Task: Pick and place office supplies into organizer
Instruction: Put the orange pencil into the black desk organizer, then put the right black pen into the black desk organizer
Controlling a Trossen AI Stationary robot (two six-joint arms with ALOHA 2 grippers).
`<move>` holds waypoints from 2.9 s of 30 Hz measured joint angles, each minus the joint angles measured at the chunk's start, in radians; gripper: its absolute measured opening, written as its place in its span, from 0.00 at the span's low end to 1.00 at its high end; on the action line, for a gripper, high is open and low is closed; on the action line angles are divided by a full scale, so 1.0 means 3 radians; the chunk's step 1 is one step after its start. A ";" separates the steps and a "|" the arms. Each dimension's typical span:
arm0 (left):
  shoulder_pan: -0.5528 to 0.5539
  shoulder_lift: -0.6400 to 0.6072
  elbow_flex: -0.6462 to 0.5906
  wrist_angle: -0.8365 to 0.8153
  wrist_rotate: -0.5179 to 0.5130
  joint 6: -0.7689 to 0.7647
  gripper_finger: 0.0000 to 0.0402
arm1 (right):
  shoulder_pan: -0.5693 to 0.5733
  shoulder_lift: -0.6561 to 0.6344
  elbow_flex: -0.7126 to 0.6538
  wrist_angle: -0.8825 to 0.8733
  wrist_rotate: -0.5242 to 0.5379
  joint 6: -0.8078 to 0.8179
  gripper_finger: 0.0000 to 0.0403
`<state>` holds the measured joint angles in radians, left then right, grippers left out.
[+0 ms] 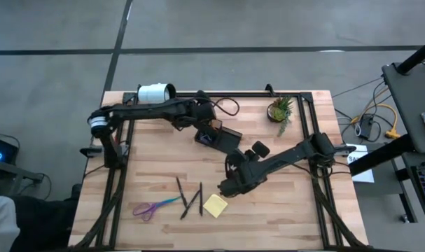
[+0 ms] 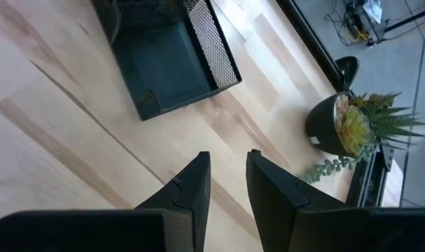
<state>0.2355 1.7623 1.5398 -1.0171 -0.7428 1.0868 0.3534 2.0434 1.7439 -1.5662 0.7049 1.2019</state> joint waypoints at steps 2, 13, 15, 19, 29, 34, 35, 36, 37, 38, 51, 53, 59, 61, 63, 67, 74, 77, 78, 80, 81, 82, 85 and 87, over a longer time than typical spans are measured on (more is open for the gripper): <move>0.0004 0.0070 0.0012 0.0020 0.0008 0.0087 0.03 | 0.0000 0.0000 0.0000 0.0008 0.0002 -0.0046 0.20; -0.0190 0.0262 0.0015 0.0316 0.0203 0.0330 0.09 | 0.0000 0.0000 0.0000 0.0042 -0.0022 -0.0308 0.20; -0.0244 0.0239 0.0015 0.0451 0.0203 0.0331 0.13 | 0.0000 0.0000 0.0000 0.0054 -0.0023 -0.0311 0.19; -0.0281 0.0230 0.0011 0.0476 0.0196 0.0330 0.21 | 0.0000 0.0000 0.0000 0.0098 -0.0029 -0.0315 0.17; -0.0503 -0.0119 -0.0023 -0.0010 0.0316 -0.1461 0.37 | -0.0017 0.0001 -0.0034 0.0476 -0.0277 -0.0465 0.16; -0.0828 -0.0558 -0.0165 -0.0059 0.1698 -0.2719 0.37 | -0.0027 0.0001 -0.0270 0.1655 -0.1011 -0.1725 0.16; -0.0906 -0.0661 -0.0237 0.0057 0.1751 -0.2824 0.36 | -0.0036 0.0002 -0.0332 0.1888 -0.1231 -0.1981 0.16; -0.0979 -0.0767 -0.0317 0.0133 0.1761 -0.2928 0.35 | -0.0049 0.0003 -0.0401 0.2107 -0.1480 -0.2186 0.16; -0.1044 -0.0867 -0.0408 0.0157 0.1770 -0.3034 0.35 | -0.0068 0.0003 -0.0476 0.2332 -0.1740 -0.2309 0.16; -0.1093 -0.0962 -0.0506 0.0160 0.1770 -0.3163 0.34 | -0.0096 0.0004 -0.0540 0.2543 -0.1958 -0.2346 0.16; -0.1746 -0.2424 -0.2089 0.0707 0.1749 -0.4808 0.33 | -0.0316 0.0246 -0.0539 0.3871 -0.2181 -0.2267 0.16; -0.1773 -0.2558 -0.2227 0.0741 0.1748 -0.5021 0.33 | -0.0375 0.0344 -0.0478 0.3840 -0.2174 -0.2111 0.18; -0.1778 -0.2811 -0.2473 0.0747 0.1742 -0.5282 0.33 | -0.0505 0.0472 -0.0403 0.3650 -0.2187 -0.0915 0.29; -0.1778 -0.2857 -0.2515 0.0753 0.1738 -0.5291 0.33 | -0.0515 0.0472 -0.0401 0.3660 -0.2145 -0.0691 0.34; -0.1778 -0.2879 -0.2544 0.0728 0.1735 -0.5270 0.33 | -0.0513 0.0472 -0.0374 0.3641 -0.2115 -0.0528 0.39; -0.1776 -0.2870 -0.2542 0.0752 0.1658 -0.5145 0.33 | -0.0478 0.0531 -0.0284 0.3651 -0.2176 -0.0235 0.46; -0.1774 -0.2779 -0.2542 0.0807 0.1568 -0.4825 0.33 | -0.0456 0.0886 0.0145 0.3436 -0.2189 -0.0141 0.46; -0.1774 -0.2762 -0.2542 0.0837 0.1503 -0.4806 0.33 | -0.0453 0.1029 0.0460 0.3021 -0.2069 -0.0225 0.43; -0.1774 -0.2761 -0.2541 0.0840 0.1482 -0.4802 0.33 | -0.0451 0.1082 0.0581 0.2800 -0.1992 -0.0237 0.42; -0.1773 -0.2764 -0.2542 0.0832 0.1468 -0.4797 0.33 | -0.0447 0.1194 0.0832 0.2363 -0.1819 -0.0233 0.40; -0.1773 -0.2765 -0.2541 0.0839 0.1461 -0.4797 0.33 | -0.0443 0.1255 0.0938 0.2228 -0.1754 -0.0250 0.39; -0.1773 -0.2765 -0.2541 0.0830 0.1461 -0.4795 0.33 | -0.0443 0.1300 0.1037 0.2163 -0.1731 -0.0278 0.38; -0.1774 -0.2767 -0.2542 0.0832 0.1462 -0.4792 0.33 | -0.0426 0.1435 0.1274 0.2114 -0.1760 -0.0314 0.38; -0.1774 -0.2766 -0.2543 0.0826 0.1463 -0.4786 0.33 | -0.0410 0.1529 0.1420 0.2112 -0.1776 -0.0259 0.37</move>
<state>-0.2966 0.9325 0.7769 -0.7692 -0.3038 -0.3489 0.2304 2.5020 2.1699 -0.9327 0.1721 1.1241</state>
